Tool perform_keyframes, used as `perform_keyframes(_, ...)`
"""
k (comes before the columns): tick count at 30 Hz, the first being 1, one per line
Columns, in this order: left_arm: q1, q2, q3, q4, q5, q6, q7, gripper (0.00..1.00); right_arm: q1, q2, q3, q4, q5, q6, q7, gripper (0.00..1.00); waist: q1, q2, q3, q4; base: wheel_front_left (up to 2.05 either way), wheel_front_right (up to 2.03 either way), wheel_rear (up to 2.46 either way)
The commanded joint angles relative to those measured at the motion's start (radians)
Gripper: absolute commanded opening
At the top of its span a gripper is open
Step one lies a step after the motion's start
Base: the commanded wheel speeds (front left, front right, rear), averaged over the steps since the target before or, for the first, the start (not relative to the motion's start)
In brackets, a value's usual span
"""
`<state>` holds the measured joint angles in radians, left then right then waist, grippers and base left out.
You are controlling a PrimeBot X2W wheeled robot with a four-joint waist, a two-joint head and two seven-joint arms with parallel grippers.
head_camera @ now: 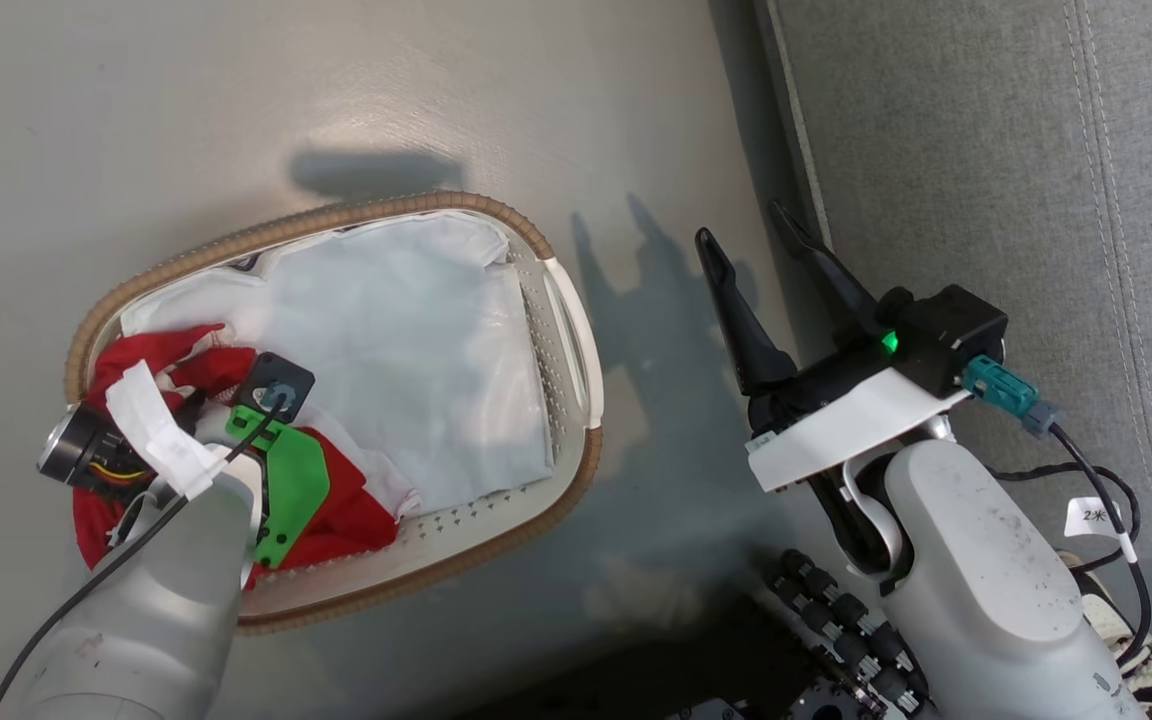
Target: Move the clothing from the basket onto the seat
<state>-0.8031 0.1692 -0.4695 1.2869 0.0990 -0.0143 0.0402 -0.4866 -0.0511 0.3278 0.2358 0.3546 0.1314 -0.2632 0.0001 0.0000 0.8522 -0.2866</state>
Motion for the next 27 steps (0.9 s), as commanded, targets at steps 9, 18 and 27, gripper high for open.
perform_keyframes(9,0.028,0.016,-0.005,0.004,-0.021,-0.027,0.011,0.00,-0.020,-0.002,0.005,0.011,0.017,-0.001,-0.002,1.00,-0.0001,0.0000,-0.032,-0.018,0.00,0.00,0.00)
perform_keyframes(18,0.100,-0.018,0.003,0.003,-0.071,-0.047,-0.058,0.00,0.014,-0.002,-0.014,0.036,0.002,-0.001,-0.002,1.00,-0.0001,0.0000,-0.165,-0.012,0.00,0.00,0.00)
perform_keyframes(27,0.189,-0.082,0.006,0.004,-0.123,-0.071,-0.157,0.00,0.073,-0.002,-0.042,0.072,-0.030,-0.001,-0.002,1.00,-0.0001,0.0000,-0.353,0.038,0.00,0.00,0.00)
